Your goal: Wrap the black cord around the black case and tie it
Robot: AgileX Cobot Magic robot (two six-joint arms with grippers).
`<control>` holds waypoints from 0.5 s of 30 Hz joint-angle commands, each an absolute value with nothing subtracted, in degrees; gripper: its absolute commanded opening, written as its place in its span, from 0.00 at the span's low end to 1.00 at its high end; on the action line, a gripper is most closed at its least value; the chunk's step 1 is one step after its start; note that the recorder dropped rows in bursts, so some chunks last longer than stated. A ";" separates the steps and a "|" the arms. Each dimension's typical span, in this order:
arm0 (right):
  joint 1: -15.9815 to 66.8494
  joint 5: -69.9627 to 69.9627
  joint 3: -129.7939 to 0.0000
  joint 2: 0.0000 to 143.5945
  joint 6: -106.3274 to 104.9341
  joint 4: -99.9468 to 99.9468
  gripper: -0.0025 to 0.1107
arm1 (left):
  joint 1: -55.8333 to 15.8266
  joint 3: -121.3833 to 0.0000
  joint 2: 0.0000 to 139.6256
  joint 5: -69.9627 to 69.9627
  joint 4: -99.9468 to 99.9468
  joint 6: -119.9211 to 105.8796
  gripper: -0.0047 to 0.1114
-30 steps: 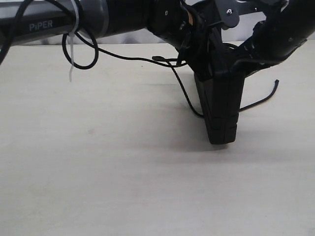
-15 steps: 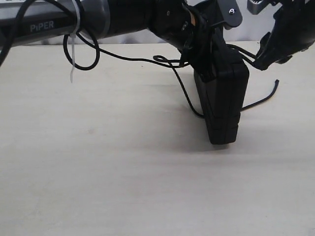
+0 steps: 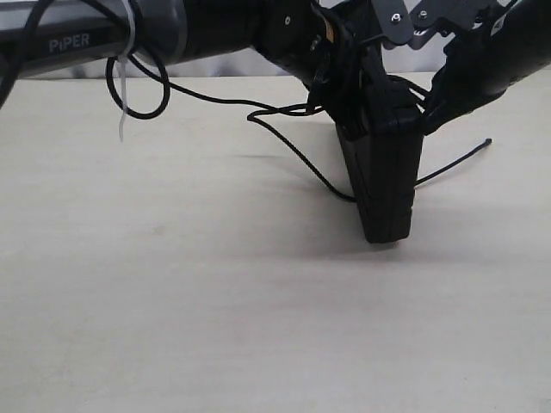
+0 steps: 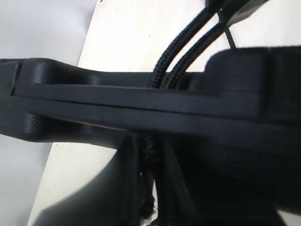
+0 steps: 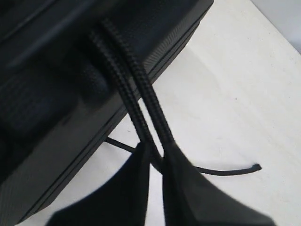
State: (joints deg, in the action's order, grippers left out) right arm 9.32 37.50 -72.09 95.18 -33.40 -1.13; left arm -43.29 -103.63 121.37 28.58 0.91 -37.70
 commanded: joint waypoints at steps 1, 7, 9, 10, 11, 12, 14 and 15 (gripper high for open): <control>9.46 35.19 -71.79 96.32 -34.27 -3.15 0.06 | -43.98 -104.16 119.85 28.26 2.17 -37.39 0.04; 9.46 35.66 -71.79 96.32 -24.22 -11.48 0.06 | -43.98 -104.16 117.11 29.86 2.04 -37.39 0.04; 9.46 35.95 -71.79 96.32 -20.52 -13.02 0.06 | -43.86 -104.16 116.67 30.59 2.04 -37.39 0.04; 9.46 36.24 -71.79 96.32 -20.62 -12.59 0.06 | -43.86 -104.16 116.67 30.78 2.04 -37.39 0.04; 9.46 36.63 -71.79 96.32 -21.70 -11.67 0.06 | -43.86 -104.16 116.67 30.78 2.04 -37.39 0.04; 9.46 36.91 -71.79 96.21 -24.19 -9.42 0.06 | -43.86 -104.16 116.84 30.54 2.04 -37.49 0.04; 9.46 37.21 -71.79 95.51 -31.05 -3.11 0.06 | -43.86 -104.16 117.42 29.92 2.25 -37.49 0.04; 9.46 37.33 -71.79 94.96 -34.87 0.48 0.06 | -43.86 -104.16 117.87 29.82 2.25 -37.49 0.04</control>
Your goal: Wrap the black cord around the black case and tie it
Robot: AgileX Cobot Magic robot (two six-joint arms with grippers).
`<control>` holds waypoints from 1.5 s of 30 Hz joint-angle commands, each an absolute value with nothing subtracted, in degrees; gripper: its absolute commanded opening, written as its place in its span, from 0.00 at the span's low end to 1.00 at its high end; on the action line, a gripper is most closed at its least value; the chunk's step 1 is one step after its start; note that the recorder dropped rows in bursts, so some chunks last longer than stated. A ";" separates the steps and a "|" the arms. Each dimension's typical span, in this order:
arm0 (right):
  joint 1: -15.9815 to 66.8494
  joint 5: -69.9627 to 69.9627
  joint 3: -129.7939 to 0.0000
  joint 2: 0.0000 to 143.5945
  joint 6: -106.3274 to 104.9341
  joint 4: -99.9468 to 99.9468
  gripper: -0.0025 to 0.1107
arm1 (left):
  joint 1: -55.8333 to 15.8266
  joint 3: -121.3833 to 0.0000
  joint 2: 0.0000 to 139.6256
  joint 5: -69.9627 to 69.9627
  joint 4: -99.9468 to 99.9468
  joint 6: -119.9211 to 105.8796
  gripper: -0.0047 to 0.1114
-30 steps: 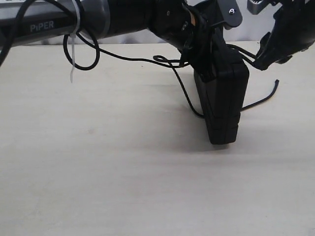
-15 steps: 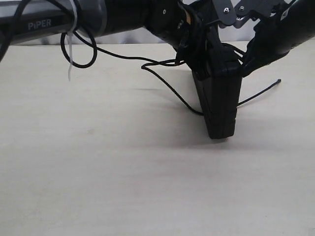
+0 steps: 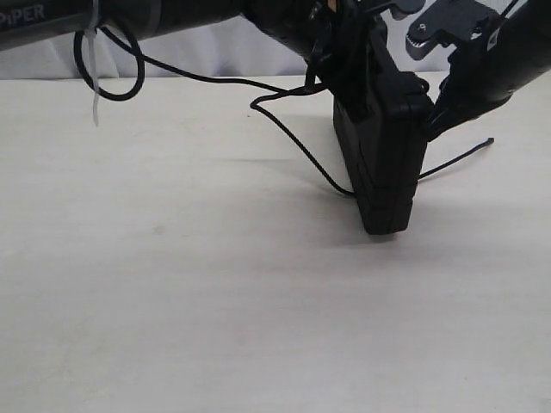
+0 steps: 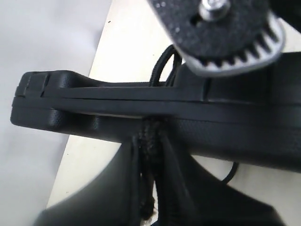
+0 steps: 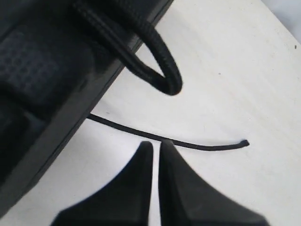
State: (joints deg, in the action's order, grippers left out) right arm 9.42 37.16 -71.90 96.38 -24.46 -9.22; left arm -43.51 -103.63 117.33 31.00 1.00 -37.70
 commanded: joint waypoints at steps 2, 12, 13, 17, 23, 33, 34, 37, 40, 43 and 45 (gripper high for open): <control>9.46 37.33 -71.79 93.81 -40.06 5.41 0.06 | -43.86 -104.16 118.37 29.45 2.14 -37.49 0.04; 9.46 40.32 -71.79 90.68 -47.71 9.16 0.06 | -43.76 -104.16 120.45 26.48 -0.54 -37.49 0.04; 9.46 41.41 -71.79 90.68 -49.72 11.14 0.06 | -43.76 -104.16 120.47 26.35 -1.14 -37.49 0.04; 9.46 41.47 -71.79 90.46 -51.33 12.89 0.06 | -43.76 -104.16 120.58 27.39 -2.86 -37.49 0.04; 9.46 41.21 -71.79 90.46 -50.07 12.61 0.06 | -43.65 -104.16 121.34 29.39 -7.19 -38.63 0.04; 9.46 40.71 -71.79 90.46 -50.21 12.61 0.06 | -43.65 -104.16 123.63 31.38 -12.77 -38.93 0.04; 9.46 40.77 -71.79 90.46 -50.21 12.86 0.06 | -43.65 -104.16 123.63 31.38 -13.03 -38.93 0.04; 9.46 40.63 -71.79 90.46 -50.21 13.08 0.07 | -43.65 -104.16 123.63 32.49 -13.53 -39.63 0.04; 9.46 40.53 -71.79 90.46 -50.21 13.25 0.18 | -43.65 -104.16 123.88 31.99 -13.83 -39.82 0.06; 9.46 40.37 -71.79 90.46 -50.08 13.25 0.24 | -43.65 -104.16 123.91 30.99 -13.83 -39.82 0.24; 9.46 40.20 -71.79 90.46 -49.17 13.25 0.24 | -43.65 -104.16 124.14 30.89 -14.41 -39.82 0.40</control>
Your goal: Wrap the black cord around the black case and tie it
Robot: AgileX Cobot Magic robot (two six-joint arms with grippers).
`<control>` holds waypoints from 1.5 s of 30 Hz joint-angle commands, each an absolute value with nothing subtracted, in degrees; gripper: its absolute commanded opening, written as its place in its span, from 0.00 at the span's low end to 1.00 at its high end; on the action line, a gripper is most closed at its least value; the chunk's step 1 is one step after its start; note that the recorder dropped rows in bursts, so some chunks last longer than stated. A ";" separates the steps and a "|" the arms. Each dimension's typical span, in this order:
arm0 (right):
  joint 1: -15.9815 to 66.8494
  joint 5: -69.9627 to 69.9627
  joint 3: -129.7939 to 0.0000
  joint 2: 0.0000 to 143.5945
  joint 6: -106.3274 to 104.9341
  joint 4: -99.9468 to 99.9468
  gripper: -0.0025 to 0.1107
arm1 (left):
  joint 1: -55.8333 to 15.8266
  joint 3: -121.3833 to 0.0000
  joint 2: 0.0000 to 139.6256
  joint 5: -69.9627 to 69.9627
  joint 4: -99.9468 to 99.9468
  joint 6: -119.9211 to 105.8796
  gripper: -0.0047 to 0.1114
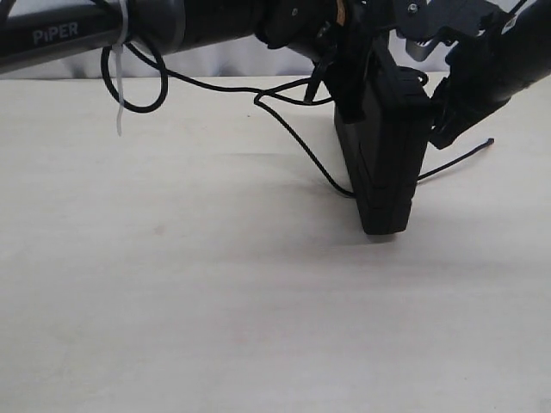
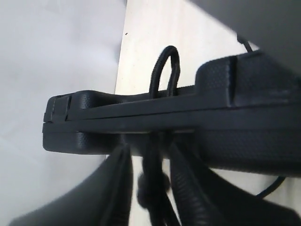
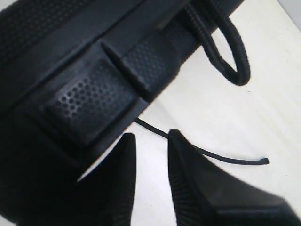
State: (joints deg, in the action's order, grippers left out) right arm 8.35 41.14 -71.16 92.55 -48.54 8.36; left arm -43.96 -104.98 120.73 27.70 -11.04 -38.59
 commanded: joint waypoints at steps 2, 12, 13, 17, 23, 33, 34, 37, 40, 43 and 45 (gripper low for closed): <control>9.46 40.10 -71.79 90.46 -48.85 13.25 0.24 | -43.65 -104.16 124.56 31.00 -14.96 -39.82 0.53; 9.46 39.36 -71.79 90.46 -46.59 13.25 0.24 | -43.65 -104.16 124.40 38.92 -17.88 -37.23 0.55; 9.46 39.36 -71.79 90.46 -46.42 13.25 0.24 | -43.65 -104.16 124.16 40.47 -17.88 -37.23 0.55; 9.46 39.09 -71.79 90.46 -46.21 13.25 0.24 | -43.15 -104.16 123.84 45.88 -18.00 -37.23 0.55; 9.46 38.66 -71.79 90.46 -44.68 13.25 0.24 | -39.67 -104.16 123.84 51.71 -10.28 -41.41 0.55; 9.46 38.66 -71.79 90.46 -43.72 14.42 0.24 | -36.66 -104.04 125.38 47.12 5.01 -46.36 0.41; 9.46 38.66 -71.79 90.46 -43.83 14.69 0.24 | -36.66 -104.04 125.27 43.32 9.86 -48.94 0.16; 9.46 38.80 -71.79 90.46 -45.83 17.60 0.24 | -36.66 -104.04 125.27 34.36 16.81 -52.26 0.04; 9.35 38.82 -73.83 90.46 -44.58 20.54 0.24 | -36.66 -104.15 125.16 28.97 17.46 -51.95 0.04; 8.41 43.36 -78.06 90.46 -40.06 23.51 0.31 | -36.66 -104.15 125.16 27.41 17.73 -51.95 0.04; 7.78 45.80 -79.80 90.46 -39.67 27.94 0.37 | -36.66 -104.15 125.16 26.82 18.37 -52.06 0.04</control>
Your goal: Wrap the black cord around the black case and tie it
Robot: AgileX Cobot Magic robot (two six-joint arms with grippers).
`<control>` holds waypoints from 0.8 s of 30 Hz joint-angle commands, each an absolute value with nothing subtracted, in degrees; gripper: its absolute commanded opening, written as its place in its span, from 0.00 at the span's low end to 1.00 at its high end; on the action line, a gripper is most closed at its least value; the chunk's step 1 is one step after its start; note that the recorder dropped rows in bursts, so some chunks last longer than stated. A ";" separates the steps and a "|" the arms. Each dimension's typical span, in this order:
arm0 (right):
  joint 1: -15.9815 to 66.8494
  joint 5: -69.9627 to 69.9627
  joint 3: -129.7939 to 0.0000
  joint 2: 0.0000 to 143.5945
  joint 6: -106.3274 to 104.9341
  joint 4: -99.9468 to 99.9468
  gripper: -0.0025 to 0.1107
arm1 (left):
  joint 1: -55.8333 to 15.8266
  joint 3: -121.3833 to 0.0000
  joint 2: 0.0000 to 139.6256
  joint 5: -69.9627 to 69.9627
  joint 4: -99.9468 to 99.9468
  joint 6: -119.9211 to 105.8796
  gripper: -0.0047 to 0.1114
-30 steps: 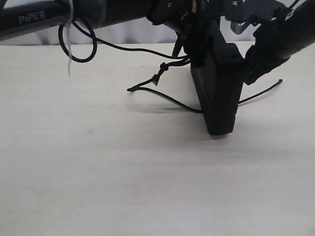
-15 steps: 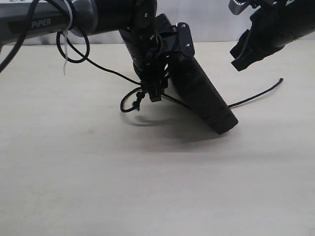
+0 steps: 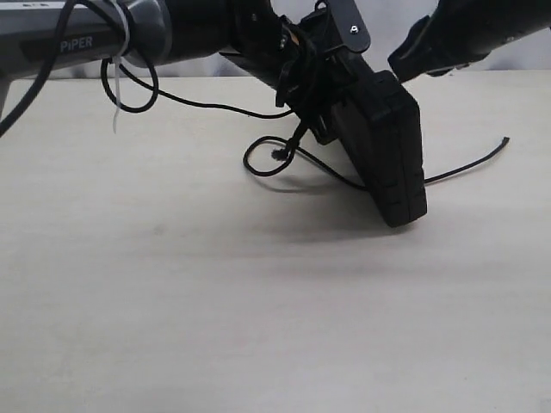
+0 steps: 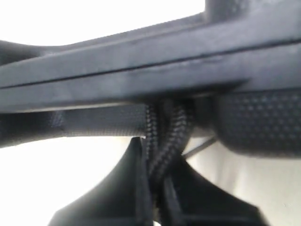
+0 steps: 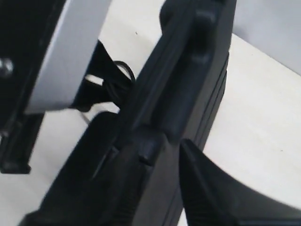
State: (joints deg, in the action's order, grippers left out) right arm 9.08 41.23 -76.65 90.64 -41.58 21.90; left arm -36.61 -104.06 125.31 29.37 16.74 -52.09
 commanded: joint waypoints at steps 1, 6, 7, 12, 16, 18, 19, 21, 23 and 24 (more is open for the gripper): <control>7.20 47.04 -80.70 90.46 -39.56 30.33 0.41 | -36.66 -104.15 125.16 26.36 18.84 -52.06 0.04; 6.80 52.38 -83.21 90.46 -27.39 25.08 0.46 | -36.66 -104.15 125.16 25.82 18.95 -52.23 0.04; 7.23 54.04 -83.21 90.77 -23.66 21.28 0.46 | -36.66 -104.15 125.16 25.47 18.95 -52.23 0.04; 8.12 59.72 -83.21 92.53 -21.13 21.13 0.59 | -37.04 -104.15 125.16 24.68 18.98 -52.23 0.04; 10.33 59.75 -83.21 92.77 -20.87 17.90 0.68 | -37.04 -104.15 125.16 24.68 18.98 -52.46 0.04; 11.43 59.19 -83.21 92.77 -20.87 16.26 0.67 | -37.04 -104.15 125.16 24.79 18.98 -52.47 0.04; 12.07 58.68 -83.10 92.77 -20.87 15.12 0.67 | -37.04 -104.15 125.16 24.90 18.98 -52.47 0.04; 13.29 58.36 -83.10 92.96 -20.68 12.31 0.67 | -37.04 -104.15 125.16 24.90 18.98 -52.47 0.04; 14.65 58.31 -83.10 93.51 -18.57 9.19 0.67 | -37.04 -104.15 125.16 24.90 18.98 -52.47 0.04; 15.27 57.96 -83.10 93.83 -17.10 7.38 0.67 | -37.04 -104.15 125.16 24.90 18.98 -52.47 0.04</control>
